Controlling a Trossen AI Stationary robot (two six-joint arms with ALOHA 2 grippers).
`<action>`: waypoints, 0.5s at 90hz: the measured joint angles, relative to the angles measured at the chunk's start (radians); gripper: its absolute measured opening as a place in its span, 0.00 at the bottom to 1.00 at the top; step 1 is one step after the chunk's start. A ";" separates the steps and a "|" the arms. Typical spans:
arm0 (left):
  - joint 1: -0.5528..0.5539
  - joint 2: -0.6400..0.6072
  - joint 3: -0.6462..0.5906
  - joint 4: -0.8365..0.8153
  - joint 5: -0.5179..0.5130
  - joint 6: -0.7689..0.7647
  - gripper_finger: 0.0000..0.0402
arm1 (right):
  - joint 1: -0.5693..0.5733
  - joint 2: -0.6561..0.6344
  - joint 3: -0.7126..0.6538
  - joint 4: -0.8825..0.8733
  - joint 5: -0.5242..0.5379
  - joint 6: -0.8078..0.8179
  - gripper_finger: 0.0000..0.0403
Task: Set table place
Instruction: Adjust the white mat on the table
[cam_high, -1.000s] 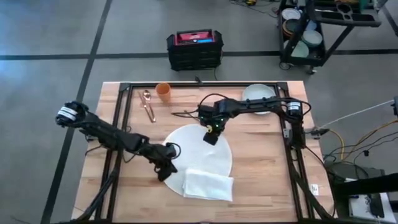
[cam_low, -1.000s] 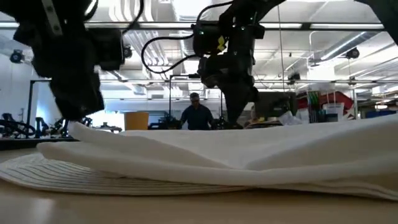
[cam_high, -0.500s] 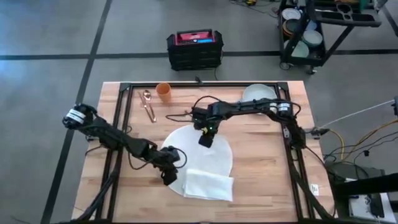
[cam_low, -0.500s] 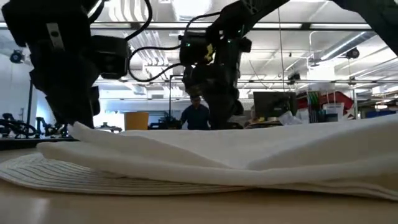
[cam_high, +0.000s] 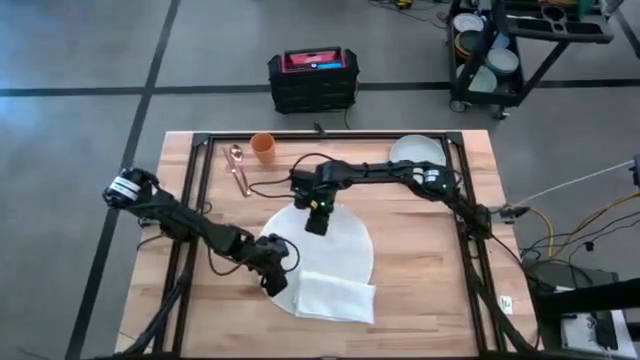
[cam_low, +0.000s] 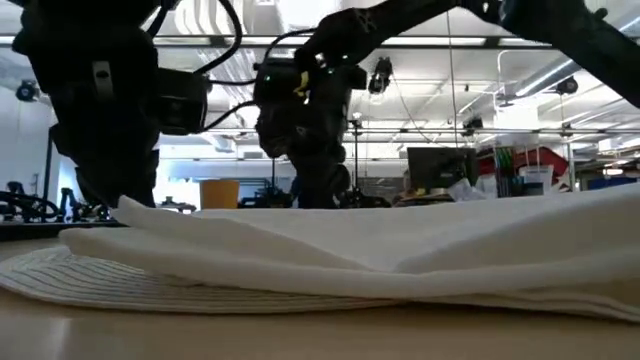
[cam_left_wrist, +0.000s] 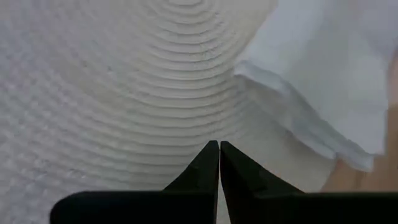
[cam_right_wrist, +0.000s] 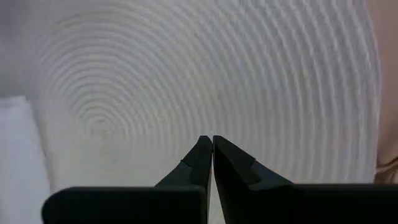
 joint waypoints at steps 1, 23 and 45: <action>-0.001 0.001 0.000 -0.002 -0.003 -0.001 0.00 | 0.000 0.003 0.007 -0.003 0.000 -0.003 0.00; -0.012 0.019 0.000 -0.086 -0.065 -0.010 0.00 | -0.024 0.042 0.090 -0.048 0.000 -0.035 0.00; -0.032 0.024 0.001 -0.114 -0.178 -0.013 0.00 | -0.023 0.055 0.079 -0.139 -0.003 -0.073 0.00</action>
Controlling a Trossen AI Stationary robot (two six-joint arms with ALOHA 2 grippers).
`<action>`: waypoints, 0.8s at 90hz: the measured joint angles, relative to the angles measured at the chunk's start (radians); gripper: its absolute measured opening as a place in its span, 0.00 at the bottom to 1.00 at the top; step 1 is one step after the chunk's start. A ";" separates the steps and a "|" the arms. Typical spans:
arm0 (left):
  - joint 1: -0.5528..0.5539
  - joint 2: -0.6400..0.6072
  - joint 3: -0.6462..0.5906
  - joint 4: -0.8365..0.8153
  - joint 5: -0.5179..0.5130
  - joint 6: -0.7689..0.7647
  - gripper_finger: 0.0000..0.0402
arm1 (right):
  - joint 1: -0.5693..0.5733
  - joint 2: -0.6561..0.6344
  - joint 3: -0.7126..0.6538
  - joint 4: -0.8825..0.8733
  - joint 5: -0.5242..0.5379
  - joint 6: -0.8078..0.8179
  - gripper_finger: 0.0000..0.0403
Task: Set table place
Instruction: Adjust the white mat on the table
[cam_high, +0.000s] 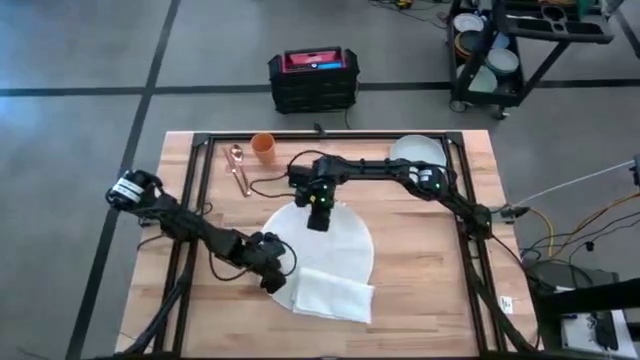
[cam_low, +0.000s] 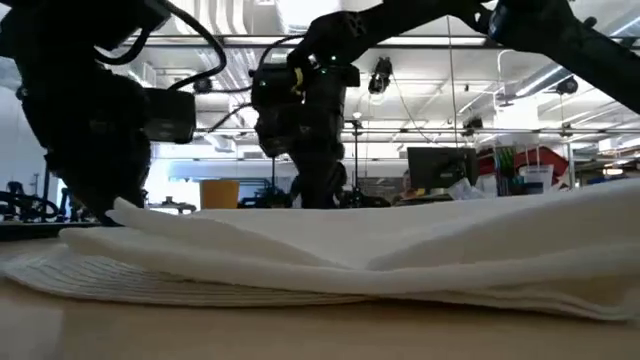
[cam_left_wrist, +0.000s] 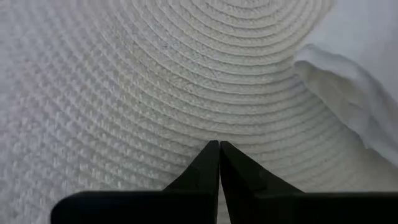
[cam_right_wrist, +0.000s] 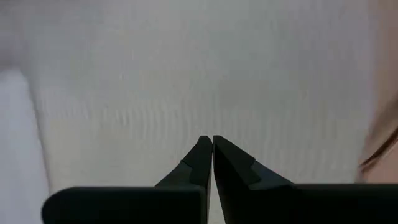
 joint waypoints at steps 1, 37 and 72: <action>0.000 0.000 0.000 -0.001 -0.002 0.000 0.00 | 0.001 0.001 -0.002 0.003 0.001 0.001 0.00; -0.005 -0.001 0.005 -0.007 -0.012 0.015 0.00 | 0.009 -0.004 -0.118 0.142 0.072 0.023 0.00; -0.006 -0.018 0.010 -0.189 -0.025 0.185 0.00 | 0.060 -0.008 -0.188 0.094 -0.037 0.128 0.00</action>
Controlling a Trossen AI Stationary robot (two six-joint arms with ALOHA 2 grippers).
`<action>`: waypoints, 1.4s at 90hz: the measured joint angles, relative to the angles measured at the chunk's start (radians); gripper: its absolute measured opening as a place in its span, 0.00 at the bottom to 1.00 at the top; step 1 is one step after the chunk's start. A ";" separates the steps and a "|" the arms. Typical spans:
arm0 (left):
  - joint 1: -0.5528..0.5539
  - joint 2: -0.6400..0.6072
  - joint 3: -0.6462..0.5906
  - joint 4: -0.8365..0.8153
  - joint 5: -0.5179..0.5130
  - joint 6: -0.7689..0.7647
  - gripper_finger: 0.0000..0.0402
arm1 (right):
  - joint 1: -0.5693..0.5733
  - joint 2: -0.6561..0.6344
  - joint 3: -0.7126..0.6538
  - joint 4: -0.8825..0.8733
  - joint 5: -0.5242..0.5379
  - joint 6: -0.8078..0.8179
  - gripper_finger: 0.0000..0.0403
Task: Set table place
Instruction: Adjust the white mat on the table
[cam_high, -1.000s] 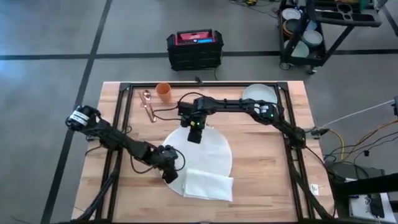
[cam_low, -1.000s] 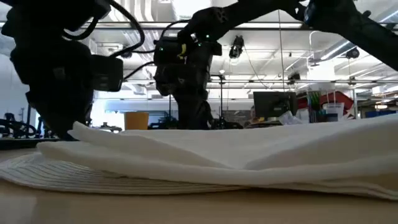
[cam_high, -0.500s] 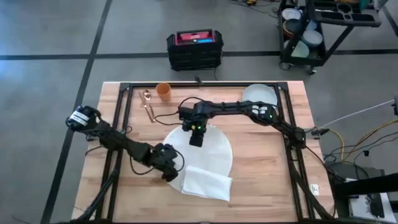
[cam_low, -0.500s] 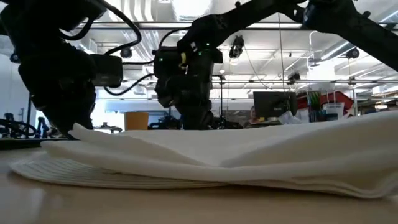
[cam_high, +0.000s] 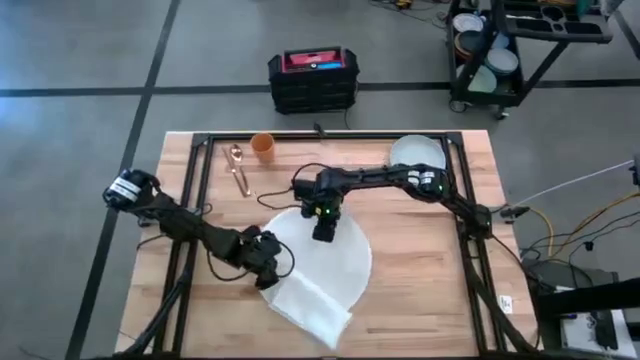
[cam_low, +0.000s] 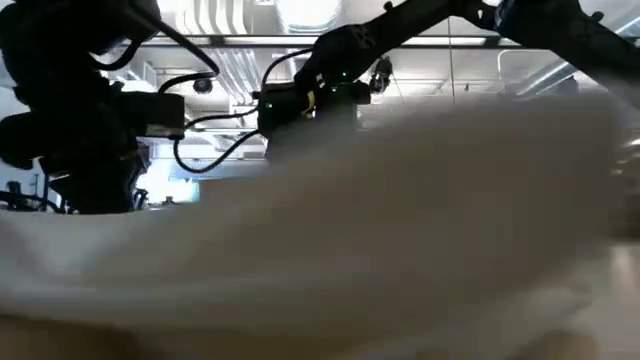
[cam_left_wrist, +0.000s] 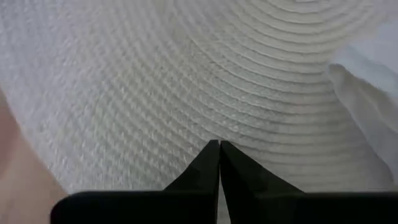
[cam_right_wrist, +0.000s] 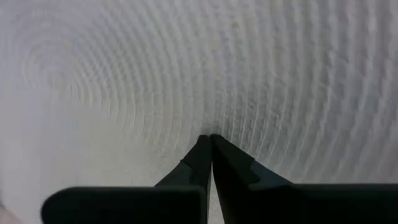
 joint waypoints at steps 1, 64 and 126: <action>0.000 -0.001 0.000 -0.003 -0.002 0.007 0.00 | 0.003 0.000 0.000 0.000 -0.002 0.011 0.00; 0.194 -0.031 -0.014 -0.147 -0.183 0.479 0.00 | 0.127 -0.002 -0.002 0.037 -0.095 0.336 0.00; 0.449 -0.361 0.016 -0.082 -0.231 0.752 0.00 | 0.027 -0.208 0.000 -0.011 0.024 0.373 0.00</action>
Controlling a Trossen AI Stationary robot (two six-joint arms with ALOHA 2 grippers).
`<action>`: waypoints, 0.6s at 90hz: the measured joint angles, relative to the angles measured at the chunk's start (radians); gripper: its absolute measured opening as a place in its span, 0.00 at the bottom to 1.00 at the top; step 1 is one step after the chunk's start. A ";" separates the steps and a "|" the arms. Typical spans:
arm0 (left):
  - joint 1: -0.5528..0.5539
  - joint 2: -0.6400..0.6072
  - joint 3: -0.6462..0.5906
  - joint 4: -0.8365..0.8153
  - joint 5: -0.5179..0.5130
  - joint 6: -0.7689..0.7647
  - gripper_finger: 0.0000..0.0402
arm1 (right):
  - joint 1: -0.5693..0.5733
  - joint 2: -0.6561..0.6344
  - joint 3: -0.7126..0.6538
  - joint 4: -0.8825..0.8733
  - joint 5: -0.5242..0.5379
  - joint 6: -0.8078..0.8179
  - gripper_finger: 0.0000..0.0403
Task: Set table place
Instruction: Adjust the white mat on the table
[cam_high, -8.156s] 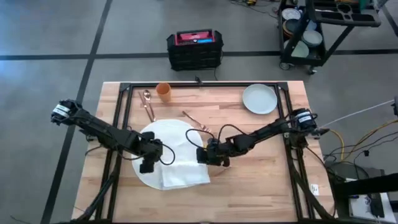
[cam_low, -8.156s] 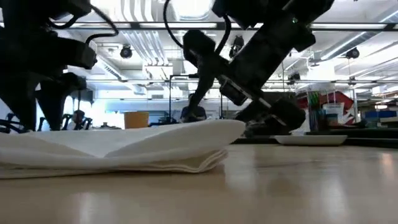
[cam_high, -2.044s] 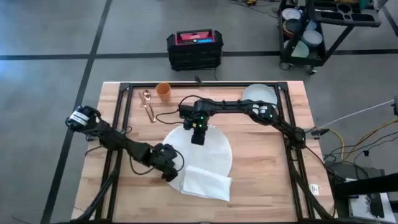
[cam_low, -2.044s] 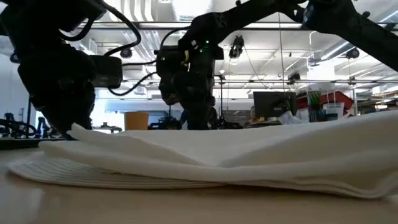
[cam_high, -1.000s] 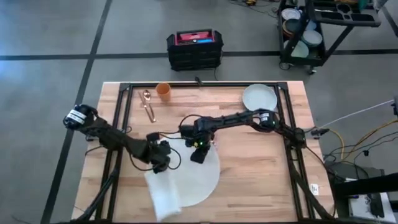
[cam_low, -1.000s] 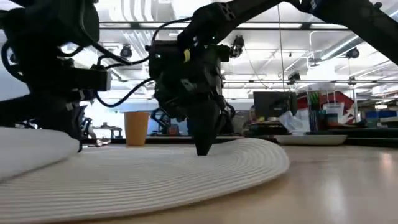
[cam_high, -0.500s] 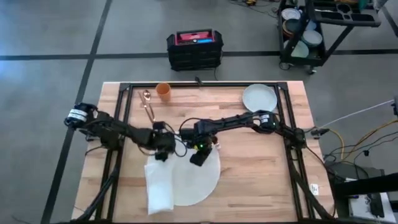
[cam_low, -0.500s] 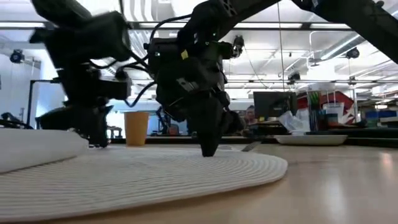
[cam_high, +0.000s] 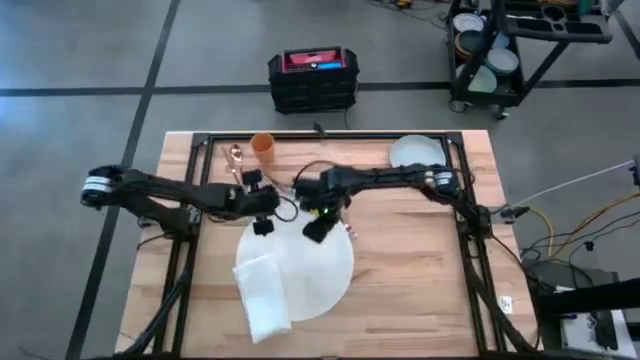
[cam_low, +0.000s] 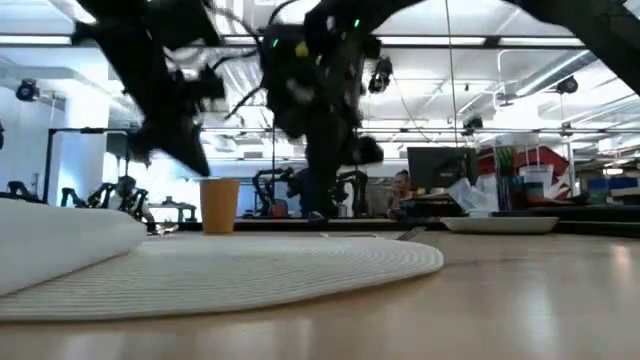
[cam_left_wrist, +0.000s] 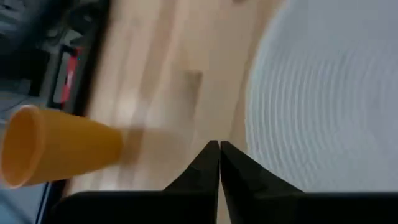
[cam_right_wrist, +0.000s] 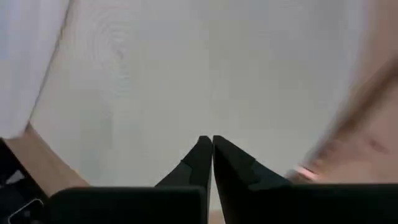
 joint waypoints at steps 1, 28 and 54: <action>0.000 -0.013 0.000 0.000 0.007 -0.008 0.00 | 0.000 -0.006 0.000 -0.006 0.005 0.000 0.00; -0.043 -0.108 -0.001 0.023 0.185 -0.151 0.00 | 0.119 -0.052 -0.041 -0.033 0.048 0.036 0.00; -0.079 0.044 -0.017 0.004 0.241 0.033 0.00 | 0.256 -0.037 -0.174 0.234 -0.044 0.252 0.00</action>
